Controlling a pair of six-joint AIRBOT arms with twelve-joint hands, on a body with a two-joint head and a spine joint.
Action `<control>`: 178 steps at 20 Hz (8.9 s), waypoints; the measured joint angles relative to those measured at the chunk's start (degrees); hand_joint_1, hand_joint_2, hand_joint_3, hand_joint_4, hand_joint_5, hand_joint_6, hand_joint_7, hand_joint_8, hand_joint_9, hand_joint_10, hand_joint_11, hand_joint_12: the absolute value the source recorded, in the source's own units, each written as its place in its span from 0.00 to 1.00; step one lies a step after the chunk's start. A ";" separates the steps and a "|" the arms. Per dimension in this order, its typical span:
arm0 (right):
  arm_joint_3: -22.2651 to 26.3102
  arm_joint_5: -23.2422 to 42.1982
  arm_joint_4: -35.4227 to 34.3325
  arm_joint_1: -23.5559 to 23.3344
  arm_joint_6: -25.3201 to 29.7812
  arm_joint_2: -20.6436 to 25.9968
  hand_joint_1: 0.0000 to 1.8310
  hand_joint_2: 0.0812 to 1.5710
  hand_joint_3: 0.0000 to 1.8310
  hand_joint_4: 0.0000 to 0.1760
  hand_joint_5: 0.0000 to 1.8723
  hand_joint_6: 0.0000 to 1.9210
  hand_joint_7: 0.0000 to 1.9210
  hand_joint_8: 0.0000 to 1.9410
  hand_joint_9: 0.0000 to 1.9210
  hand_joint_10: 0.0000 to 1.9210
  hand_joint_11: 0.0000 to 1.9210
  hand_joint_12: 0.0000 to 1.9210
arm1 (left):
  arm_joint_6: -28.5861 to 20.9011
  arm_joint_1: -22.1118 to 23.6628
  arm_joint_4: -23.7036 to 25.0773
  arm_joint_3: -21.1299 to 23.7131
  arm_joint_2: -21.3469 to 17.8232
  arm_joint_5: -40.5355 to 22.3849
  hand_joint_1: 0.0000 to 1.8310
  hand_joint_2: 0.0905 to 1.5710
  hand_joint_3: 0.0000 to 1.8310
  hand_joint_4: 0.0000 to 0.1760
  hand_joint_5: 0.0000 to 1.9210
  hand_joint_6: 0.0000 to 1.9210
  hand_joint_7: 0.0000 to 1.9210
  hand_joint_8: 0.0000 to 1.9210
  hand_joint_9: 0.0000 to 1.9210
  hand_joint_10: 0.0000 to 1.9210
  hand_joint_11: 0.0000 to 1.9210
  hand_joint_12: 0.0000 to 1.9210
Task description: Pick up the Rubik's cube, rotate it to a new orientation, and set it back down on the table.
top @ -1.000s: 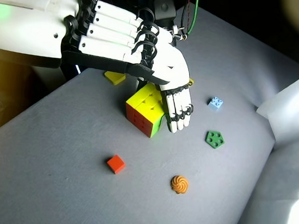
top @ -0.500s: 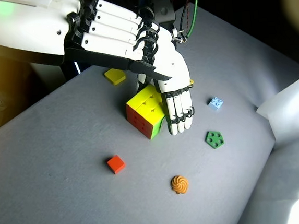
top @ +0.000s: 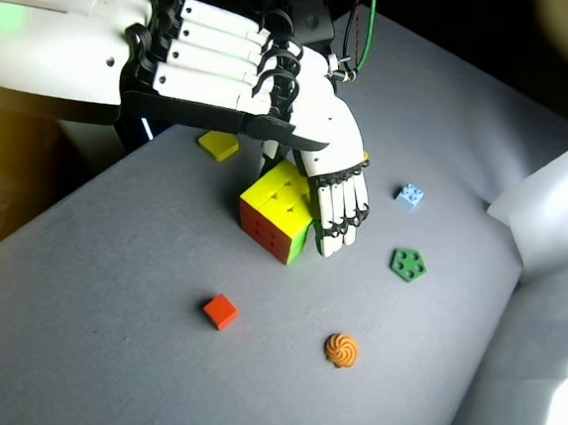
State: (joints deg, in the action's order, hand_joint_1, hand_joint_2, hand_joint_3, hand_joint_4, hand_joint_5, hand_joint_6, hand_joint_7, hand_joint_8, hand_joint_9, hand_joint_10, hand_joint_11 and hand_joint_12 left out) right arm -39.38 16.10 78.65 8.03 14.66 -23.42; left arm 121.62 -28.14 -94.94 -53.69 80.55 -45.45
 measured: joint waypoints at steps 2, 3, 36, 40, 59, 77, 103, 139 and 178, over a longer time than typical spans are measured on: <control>0.00 -0.04 0.02 0.00 0.00 0.00 0.00 0.95 0.00 0.00 0.03 0.00 0.02 0.00 0.01 0.00 0.00 0.06 | 0.02 0.00 0.02 0.00 0.00 0.02 0.68 0.71 0.00 0.00 0.43 0.57 0.51 0.58 0.46 0.57 0.35 0.71; 0.00 -0.04 0.02 0.00 0.00 0.00 0.00 0.95 0.00 0.00 0.02 0.00 0.01 0.00 0.00 0.00 0.00 0.04 | 0.04 0.00 -0.04 -0.02 0.00 0.17 0.67 0.70 0.00 0.00 0.47 0.55 0.53 0.54 0.46 0.55 0.34 0.74; -5.77 6.73 17.38 -0.76 0.02 -2.99 0.00 1.00 0.01 0.00 0.12 0.00 0.33 0.89 0.38 1.00 0.36 1.00 | -1.03 12.22 -3.63 2.23 -7.98 5.66 0.75 0.70 0.00 0.00 0.45 0.56 0.52 0.48 0.46 0.68 0.33 0.74; -5.77 6.45 17.35 -0.57 0.02 -3.39 0.00 1.00 0.02 0.00 0.11 0.00 0.35 1.00 0.41 1.00 0.44 1.00 | -1.01 12.37 -3.69 2.23 -8.22 6.27 0.75 0.69 0.00 0.00 0.46 0.56 0.52 0.46 0.48 0.66 0.35 0.73; -5.73 6.95 16.76 5.75 0.02 -5.84 0.00 0.97 0.00 0.00 0.13 0.00 0.36 0.96 0.41 1.00 0.40 1.00 | 0.15 14.88 -6.03 2.40 -8.15 5.88 0.73 0.69 0.00 0.00 0.49 0.53 0.52 0.50 0.44 0.64 0.31 0.76; -5.73 6.10 16.55 9.73 1.57 -6.43 0.00 0.97 0.00 0.00 0.15 0.00 0.37 0.99 0.43 1.00 0.41 1.00 | 0.85 15.13 -6.38 2.21 -8.15 5.29 0.75 0.70 0.00 0.00 0.47 0.55 0.51 0.50 0.44 0.69 0.30 0.77; -7.21 0.68 15.39 14.97 1.55 -10.40 0.00 0.98 0.00 0.00 0.16 0.00 0.36 0.96 0.42 1.00 0.41 1.00 | 2.49 15.80 -7.13 1.66 -8.15 4.02 0.75 0.71 0.00 0.00 0.46 0.56 0.50 0.51 0.44 0.70 0.30 0.77; -6.45 3.58 20.22 11.06 0.59 -8.94 0.00 0.98 0.00 0.00 0.17 0.00 0.38 0.95 0.44 1.00 0.42 1.00 | 1.38 16.55 -7.50 1.57 -8.20 5.77 0.75 0.71 0.00 0.00 0.46 0.54 0.49 0.54 0.43 0.72 0.30 0.78; -11.04 1.97 19.45 13.00 0.83 -13.84 0.00 0.97 0.00 0.00 0.16 0.00 0.36 1.00 0.41 1.00 0.38 1.00 | 1.53 16.76 -6.67 1.33 -8.33 4.48 0.75 0.71 0.00 0.00 0.46 0.57 0.49 0.53 0.43 0.71 0.29 0.79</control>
State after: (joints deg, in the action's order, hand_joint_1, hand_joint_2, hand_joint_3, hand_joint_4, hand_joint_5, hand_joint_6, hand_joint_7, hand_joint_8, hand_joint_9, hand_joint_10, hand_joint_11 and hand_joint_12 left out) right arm -50.41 18.06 98.10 21.04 15.49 -37.26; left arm 123.15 -11.38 -101.60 -52.36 72.23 -40.97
